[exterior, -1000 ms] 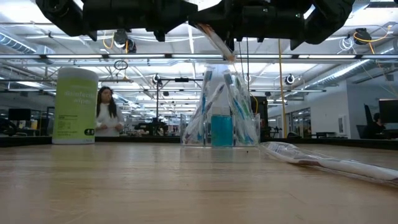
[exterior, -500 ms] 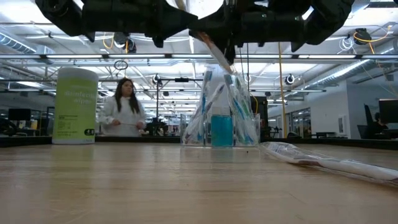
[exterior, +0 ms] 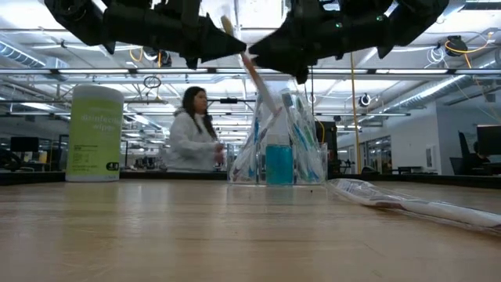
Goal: Pick & Place toothbrushing station
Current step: Put the orange toothbrush into the transparent organizer
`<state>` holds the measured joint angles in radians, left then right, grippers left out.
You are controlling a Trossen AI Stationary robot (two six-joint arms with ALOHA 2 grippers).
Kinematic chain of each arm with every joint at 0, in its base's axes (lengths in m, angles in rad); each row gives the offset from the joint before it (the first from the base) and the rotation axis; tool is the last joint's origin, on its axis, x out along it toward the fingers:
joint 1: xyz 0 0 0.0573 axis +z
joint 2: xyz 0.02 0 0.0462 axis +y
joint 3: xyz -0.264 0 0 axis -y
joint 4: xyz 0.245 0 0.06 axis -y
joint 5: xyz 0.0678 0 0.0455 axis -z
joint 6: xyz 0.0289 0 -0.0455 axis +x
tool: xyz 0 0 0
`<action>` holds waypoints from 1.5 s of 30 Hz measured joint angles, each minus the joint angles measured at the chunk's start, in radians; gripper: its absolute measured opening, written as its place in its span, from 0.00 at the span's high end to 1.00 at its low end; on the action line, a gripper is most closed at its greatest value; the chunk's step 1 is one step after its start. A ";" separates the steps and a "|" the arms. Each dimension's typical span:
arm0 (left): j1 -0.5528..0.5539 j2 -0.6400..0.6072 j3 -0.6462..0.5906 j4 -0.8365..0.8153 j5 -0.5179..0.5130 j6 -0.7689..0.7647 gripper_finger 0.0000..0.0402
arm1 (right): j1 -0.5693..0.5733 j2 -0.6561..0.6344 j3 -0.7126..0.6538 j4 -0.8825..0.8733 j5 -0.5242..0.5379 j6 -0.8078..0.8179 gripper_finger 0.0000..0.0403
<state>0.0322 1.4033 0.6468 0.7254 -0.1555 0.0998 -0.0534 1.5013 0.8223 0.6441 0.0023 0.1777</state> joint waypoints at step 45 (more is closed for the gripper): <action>0.143 0.145 0.350 -0.750 -0.110 -0.244 0.98 | -0.011 -0.269 -0.026 -0.432 0.001 -0.112 0.65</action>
<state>0.1752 1.5487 0.9966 -0.0248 -0.2653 -0.1446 -0.0647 1.2320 0.7963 0.2123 0.0032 0.0658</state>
